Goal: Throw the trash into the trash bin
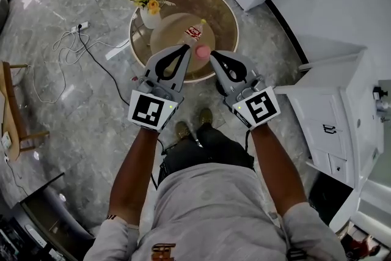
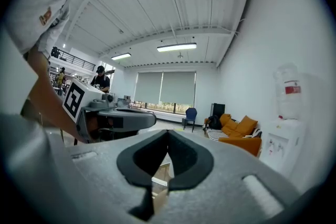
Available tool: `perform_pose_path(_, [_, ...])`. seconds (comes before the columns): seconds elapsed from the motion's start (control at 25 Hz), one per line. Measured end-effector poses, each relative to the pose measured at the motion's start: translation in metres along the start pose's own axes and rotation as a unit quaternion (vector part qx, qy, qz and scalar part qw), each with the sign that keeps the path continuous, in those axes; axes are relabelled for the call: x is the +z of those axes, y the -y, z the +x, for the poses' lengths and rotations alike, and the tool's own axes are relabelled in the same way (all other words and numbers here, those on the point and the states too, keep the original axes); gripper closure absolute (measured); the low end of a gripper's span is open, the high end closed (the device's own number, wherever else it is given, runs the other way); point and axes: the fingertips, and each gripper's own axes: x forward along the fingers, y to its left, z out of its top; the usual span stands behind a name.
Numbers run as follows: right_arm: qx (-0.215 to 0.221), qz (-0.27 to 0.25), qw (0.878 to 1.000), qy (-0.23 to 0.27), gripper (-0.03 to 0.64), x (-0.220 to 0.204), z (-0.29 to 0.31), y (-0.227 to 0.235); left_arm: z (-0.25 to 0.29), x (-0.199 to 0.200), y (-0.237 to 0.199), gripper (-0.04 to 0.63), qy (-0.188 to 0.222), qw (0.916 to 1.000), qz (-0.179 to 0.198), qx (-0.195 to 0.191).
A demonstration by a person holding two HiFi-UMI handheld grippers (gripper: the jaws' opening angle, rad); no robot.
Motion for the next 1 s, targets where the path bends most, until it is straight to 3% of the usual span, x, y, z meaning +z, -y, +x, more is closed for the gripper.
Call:
perform_pose_path(0.6, [0.016,0.003,0.998,-0.054,0.615,-0.094,0.017,0.042,0.050,-0.092,-0.004,0.595,-0.069,0.9963,0.002,0.052])
perform_pose_path(0.8, [0.025,0.019,0.998,-0.057,0.615,-0.121,0.024,0.053,0.068,-0.109,-0.007,0.595,-0.075,0.9939,-0.007,0.080])
perform_pose_path(1.0, [0.032,0.026,0.997,-0.071,0.615,-0.153,0.034,0.059,0.074,-0.140,-0.011,0.595,-0.091,0.9923,-0.009,0.084])
